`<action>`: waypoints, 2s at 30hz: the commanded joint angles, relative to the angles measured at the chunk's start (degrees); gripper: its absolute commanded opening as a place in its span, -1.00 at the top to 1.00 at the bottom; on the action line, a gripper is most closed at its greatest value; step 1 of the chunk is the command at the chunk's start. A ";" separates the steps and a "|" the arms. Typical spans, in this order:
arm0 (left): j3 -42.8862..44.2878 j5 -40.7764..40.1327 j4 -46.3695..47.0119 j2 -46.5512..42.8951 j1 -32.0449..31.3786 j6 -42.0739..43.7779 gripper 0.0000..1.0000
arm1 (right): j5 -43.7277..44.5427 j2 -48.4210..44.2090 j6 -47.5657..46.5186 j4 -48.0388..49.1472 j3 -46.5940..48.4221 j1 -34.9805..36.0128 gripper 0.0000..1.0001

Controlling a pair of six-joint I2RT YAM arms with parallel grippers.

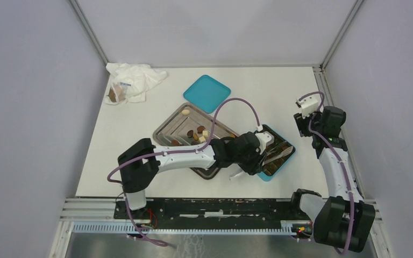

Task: Pack the chocolate
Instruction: Place the fake chocolate in the packing box, then pick up the fake chocolate from the plate.

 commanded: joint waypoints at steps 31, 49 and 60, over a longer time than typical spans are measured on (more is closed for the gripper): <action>10.51 -1.86 -3.93 5.89 -0.31 -0.97 0.10 | 1.28 1.03 1.39 2.15 -0.38 -0.96 -0.07; 7.18 -5.31 -2.25 0.60 -0.38 -1.62 0.15 | 0.54 0.86 1.04 1.79 -0.37 -0.94 -0.07; -4.28 -14.00 -6.00 -12.42 1.09 -2.21 0.17 | -3.66 1.12 -0.98 -0.33 0.06 -0.99 -0.07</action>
